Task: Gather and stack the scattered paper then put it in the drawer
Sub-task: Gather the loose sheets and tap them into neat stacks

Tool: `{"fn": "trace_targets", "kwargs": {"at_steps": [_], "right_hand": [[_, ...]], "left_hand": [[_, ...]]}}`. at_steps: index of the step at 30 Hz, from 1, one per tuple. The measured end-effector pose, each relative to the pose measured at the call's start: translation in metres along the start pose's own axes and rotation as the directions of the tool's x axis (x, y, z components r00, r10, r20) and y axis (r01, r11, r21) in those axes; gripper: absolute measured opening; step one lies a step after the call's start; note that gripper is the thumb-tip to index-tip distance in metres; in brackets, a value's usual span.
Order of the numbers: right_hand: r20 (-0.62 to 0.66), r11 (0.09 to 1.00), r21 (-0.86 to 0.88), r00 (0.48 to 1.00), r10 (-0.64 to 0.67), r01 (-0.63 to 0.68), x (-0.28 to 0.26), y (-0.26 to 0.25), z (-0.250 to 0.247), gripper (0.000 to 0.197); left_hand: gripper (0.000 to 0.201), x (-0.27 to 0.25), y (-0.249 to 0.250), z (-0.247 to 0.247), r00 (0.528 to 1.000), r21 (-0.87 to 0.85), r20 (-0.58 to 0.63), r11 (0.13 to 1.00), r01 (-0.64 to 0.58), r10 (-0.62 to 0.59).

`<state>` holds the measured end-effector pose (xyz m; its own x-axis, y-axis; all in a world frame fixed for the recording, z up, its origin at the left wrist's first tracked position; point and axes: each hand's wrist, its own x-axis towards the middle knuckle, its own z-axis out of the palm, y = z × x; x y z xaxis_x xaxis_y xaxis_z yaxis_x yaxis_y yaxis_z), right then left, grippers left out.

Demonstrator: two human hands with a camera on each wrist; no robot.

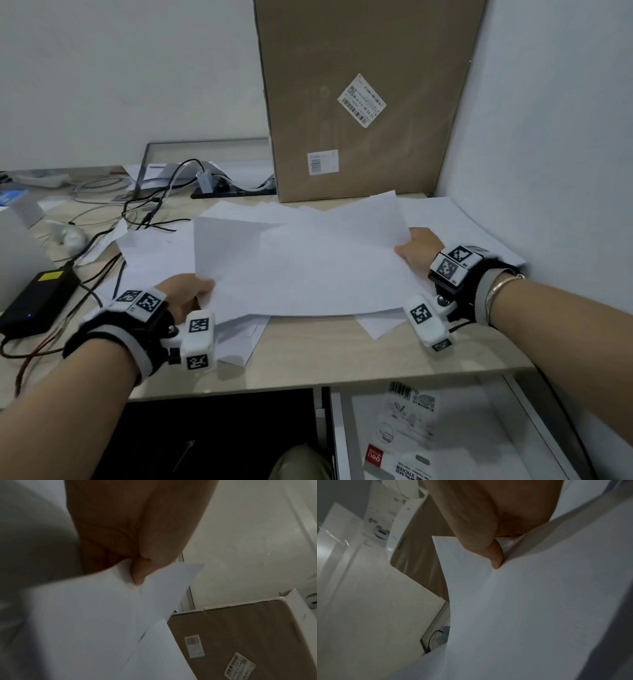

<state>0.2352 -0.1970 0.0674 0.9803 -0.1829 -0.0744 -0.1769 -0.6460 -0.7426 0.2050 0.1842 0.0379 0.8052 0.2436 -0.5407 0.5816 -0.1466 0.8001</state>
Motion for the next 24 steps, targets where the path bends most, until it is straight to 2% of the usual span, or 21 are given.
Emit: {"fn": "trace_targets", "kwargs": {"at_steps": [3, 8, 10, 12, 14, 16, 17, 19, 21, 22, 23, 24], "right_hand": [[0.051, 0.999, -0.045, 0.998, -0.024, 0.026, 0.002, -0.008, 0.009, 0.028], [0.158, 0.977, -0.155, 0.980, -0.119, 0.144, 0.001, -0.028, 0.033, 0.034], [0.193, 0.974, -0.154, 0.972, -0.135, 0.166, 0.004, -0.033, 0.043, 0.026], [0.204, 0.984, -0.075, 0.969, -0.141, 0.159, 0.006, -0.035, 0.052, 0.011], [0.152, 0.985, 0.003, 0.974, -0.170, 0.172, 0.010, -0.035, 0.059, 0.002], [0.072, 0.985, 0.078, 0.985, -0.156, 0.151, 0.015, -0.031, 0.061, 0.014], [0.028, 0.989, 0.091, 0.992, -0.122, 0.119, 0.018, -0.027, 0.059, 0.022], [-0.014, 0.998, 0.039, 0.999, -0.047, 0.048, 0.022, -0.019, 0.053, 0.031], [0.026, 0.999, -0.042, 0.999, 0.025, -0.024, 0.023, -0.013, 0.048, 0.039], [0.058, 0.997, -0.069, 0.997, 0.048, -0.044, 0.023, -0.012, 0.046, 0.042], [0.084, 0.994, -0.091, 0.995, 0.061, -0.053, 0.022, -0.013, 0.045, 0.045], [0.105, 0.993, -0.107, 0.992, 0.067, -0.056, 0.021, -0.014, 0.045, 0.047]], "left_hand": [[0.024, -0.004, 0.001, -0.006, 0.996, 0.059, 0.086, 0.998, 0.026, -0.031], [0.041, -0.006, 0.008, 0.002, 0.993, 0.094, 0.118, 0.996, -0.007, -0.004], [0.045, -0.005, 0.011, 0.008, 0.989, 0.093, 0.148, 0.995, -0.041, 0.027], [0.051, -0.007, 0.011, 0.011, 0.984, 0.130, 0.178, 0.991, -0.041, 0.018], [0.062, 0.006, 0.005, 0.012, 0.995, 0.149, 0.100, 0.988, -0.032, 0.017], [0.052, 0.013, 0.003, 0.012, 0.992, 0.235, -0.091, 0.970, -0.061, 0.084], [0.047, 0.011, 0.001, 0.011, 0.977, 0.352, -0.179, 0.935, -0.048, 0.118], [0.045, 0.000, 0.000, 0.004, 0.942, 0.489, -0.279, 0.872, -0.027, 0.186], [0.045, -0.004, -0.005, -0.002, 0.934, 0.523, -0.289, 0.852, -0.029, 0.209], [0.042, -0.005, -0.007, -0.001, 0.938, 0.602, -0.265, 0.798, -0.020, 0.224], [0.039, -0.003, -0.007, 0.000, 0.932, 0.567, -0.286, 0.823, -0.024, 0.224], [0.037, -0.003, -0.007, 0.003, 0.932, 0.600, -0.271, 0.800, -0.032, 0.241]]}}
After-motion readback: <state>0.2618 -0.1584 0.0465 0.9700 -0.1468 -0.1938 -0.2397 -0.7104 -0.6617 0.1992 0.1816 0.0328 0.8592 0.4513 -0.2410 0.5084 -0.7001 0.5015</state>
